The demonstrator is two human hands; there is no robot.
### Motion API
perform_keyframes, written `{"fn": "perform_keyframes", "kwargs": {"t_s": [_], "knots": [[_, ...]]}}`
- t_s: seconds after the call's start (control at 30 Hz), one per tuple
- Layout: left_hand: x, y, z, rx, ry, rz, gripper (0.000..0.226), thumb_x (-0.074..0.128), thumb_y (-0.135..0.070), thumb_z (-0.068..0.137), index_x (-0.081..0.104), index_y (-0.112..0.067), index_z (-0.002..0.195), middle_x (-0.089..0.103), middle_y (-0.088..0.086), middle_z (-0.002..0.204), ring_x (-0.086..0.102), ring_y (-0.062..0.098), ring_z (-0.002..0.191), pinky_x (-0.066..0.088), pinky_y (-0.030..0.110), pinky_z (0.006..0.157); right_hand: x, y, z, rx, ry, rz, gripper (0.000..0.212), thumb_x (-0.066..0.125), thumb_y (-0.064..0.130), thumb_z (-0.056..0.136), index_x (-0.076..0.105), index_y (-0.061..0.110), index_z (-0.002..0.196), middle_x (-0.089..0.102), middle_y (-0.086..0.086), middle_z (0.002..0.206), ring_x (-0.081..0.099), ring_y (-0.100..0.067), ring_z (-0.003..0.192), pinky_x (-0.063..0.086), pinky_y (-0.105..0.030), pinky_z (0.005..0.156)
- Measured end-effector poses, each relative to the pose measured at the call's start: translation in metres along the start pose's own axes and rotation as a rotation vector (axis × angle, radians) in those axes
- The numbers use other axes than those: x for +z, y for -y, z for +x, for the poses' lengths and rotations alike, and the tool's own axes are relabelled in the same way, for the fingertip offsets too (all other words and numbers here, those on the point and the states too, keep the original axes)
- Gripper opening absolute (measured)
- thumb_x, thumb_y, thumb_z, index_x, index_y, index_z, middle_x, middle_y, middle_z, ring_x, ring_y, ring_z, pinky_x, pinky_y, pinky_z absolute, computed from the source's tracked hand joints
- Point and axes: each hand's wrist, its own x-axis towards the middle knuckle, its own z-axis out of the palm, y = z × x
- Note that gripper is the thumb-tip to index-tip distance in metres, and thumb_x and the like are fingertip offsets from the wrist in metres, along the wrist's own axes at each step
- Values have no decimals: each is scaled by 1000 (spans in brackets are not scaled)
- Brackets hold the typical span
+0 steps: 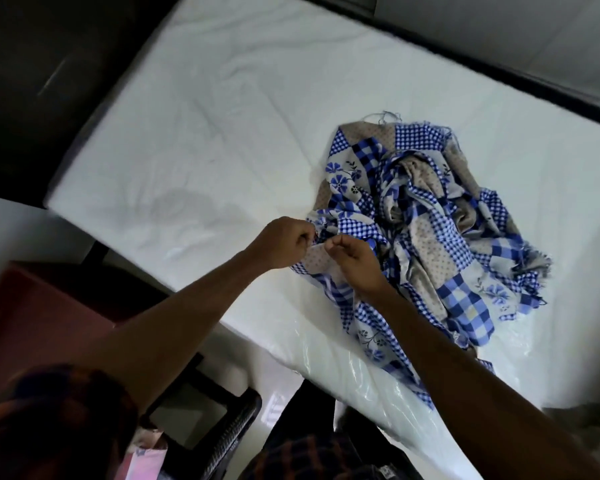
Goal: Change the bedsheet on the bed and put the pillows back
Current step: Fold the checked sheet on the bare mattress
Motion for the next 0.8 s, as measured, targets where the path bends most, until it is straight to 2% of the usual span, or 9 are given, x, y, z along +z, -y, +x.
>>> {"fn": "perform_keyframes", "kwargs": {"t_s": [0.07,0.13,0.27,0.37,0.47,0.57,0.67,0.73,0.8], "knots": [[-8,-14,1,-47,33,-157,24,46,-10,77,65,-11,91,70,6,87,64,24,79,51,36,72,-3,13,-5,-27,-21,57,16,57,7,101,67,-2,91,66,-2,81,60,-6,75,47,-22,74],[-6,-34,-1,29,100,-211,27,52,-13,85,63,-6,108,68,10,106,62,23,95,50,37,84,-6,23,-10,-70,-35,82,19,57,7,100,66,-8,92,66,-12,83,59,-17,78,48,-31,75],[0,-63,-7,-16,110,-82,27,48,-22,80,61,-7,98,69,12,88,63,30,79,51,39,69,-14,43,-27,-114,-62,74,17,59,12,97,68,-2,92,68,-17,79,60,-18,73,48,-32,71],[-14,-76,-8,-76,-93,-3,29,43,-23,76,68,-8,80,68,13,73,61,33,69,48,34,62,-22,55,-50,-160,-44,-99,17,68,29,94,65,14,101,65,5,66,57,-10,57,44,-22,57],[-51,-75,-16,-150,-314,197,29,42,-23,72,68,-9,75,67,16,74,63,37,74,42,33,61,-43,37,-72,-228,-50,-569,32,65,42,88,63,25,116,71,6,86,66,-19,75,48,-30,64],[-105,-56,-36,-370,-608,218,35,39,-23,72,69,-6,79,69,20,82,65,40,82,48,40,69,-79,11,-99,-48,-134,-675,26,67,47,90,63,29,108,69,0,90,65,-25,81,53,-37,74],[-144,-34,-62,-667,-778,108,32,40,-17,83,70,-8,93,70,21,101,62,41,97,44,37,75,-99,12,-117,37,-195,-666,18,64,48,92,62,30,91,65,-3,83,65,-30,83,46,-35,65],[-137,-48,-78,-580,-770,144,24,46,-17,84,66,-15,97,70,16,97,63,38,93,45,38,74,-91,38,-117,-51,-193,-700,24,59,44,96,66,23,89,63,-5,77,65,-33,81,36,-31,61],[-106,-90,-88,-334,-598,174,37,51,-30,76,62,-26,112,69,2,98,65,28,91,51,36,74,-64,74,-110,-199,-231,-695,29,56,46,95,66,21,85,61,0,72,65,-29,74,39,-29,60]]}}
